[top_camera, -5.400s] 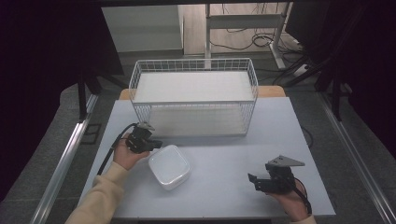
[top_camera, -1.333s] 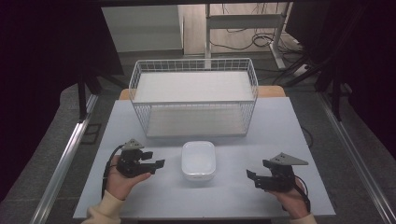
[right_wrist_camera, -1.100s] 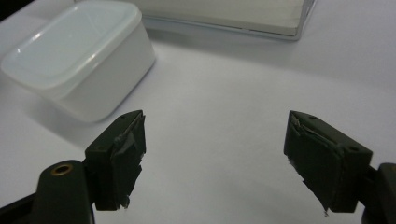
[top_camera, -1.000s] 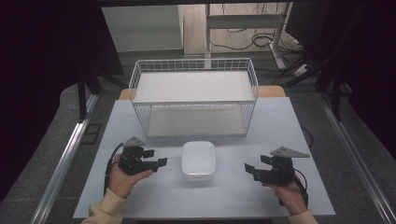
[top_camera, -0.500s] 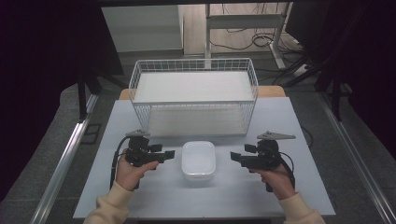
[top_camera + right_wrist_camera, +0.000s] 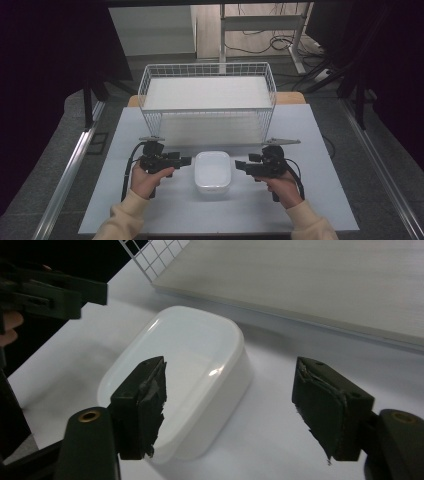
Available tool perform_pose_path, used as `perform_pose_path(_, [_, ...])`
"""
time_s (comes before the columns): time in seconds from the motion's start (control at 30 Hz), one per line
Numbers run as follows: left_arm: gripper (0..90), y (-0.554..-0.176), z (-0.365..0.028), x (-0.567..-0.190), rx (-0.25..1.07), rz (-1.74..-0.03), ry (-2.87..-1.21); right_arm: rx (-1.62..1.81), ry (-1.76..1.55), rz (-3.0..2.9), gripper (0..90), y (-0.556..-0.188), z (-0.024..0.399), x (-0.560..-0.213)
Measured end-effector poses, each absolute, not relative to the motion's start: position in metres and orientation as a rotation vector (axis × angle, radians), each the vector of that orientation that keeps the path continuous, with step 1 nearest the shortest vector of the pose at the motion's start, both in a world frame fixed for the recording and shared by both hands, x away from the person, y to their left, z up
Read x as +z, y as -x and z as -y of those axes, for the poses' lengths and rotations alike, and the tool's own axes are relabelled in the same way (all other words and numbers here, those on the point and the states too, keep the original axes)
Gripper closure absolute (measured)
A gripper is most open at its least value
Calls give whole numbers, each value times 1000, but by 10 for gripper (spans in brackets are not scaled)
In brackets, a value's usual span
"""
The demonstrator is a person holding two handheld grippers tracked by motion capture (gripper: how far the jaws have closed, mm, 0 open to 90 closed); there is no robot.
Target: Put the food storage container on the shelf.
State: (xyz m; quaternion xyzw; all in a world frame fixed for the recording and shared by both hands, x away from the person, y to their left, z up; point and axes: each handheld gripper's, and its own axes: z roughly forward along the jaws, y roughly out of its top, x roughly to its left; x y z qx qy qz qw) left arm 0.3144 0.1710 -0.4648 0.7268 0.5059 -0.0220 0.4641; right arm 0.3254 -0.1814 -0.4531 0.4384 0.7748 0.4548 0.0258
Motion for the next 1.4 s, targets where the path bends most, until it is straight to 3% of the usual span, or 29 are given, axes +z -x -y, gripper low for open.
perform_pose_path(0.6, [384, -319, -159, -494, -195, -1273, -1782, 1387, -1448, -2460, 330, -334, 156, -485])
perform_pose_path(0.93, [491, -318, -149, -500, -238, -1257, -1811, 1396, -1514, -2475, 356, -337, 151, -497])
perform_pose_path(1.07, [588, -318, -150, -504, -292, -1263, -1780, 1422, -1546, -2476, 404, -337, 151, -498])
perform_pose_path(1.17, [596, -317, -150, -505, -299, -1271, -1772, 1448, -1570, -2479, 526, -336, 152, -497])
perform_pose_path(1.4, [646, -314, -153, -504, -324, -1266, -1757, 1509, -1675, -2434, 645, -332, 157, -495])
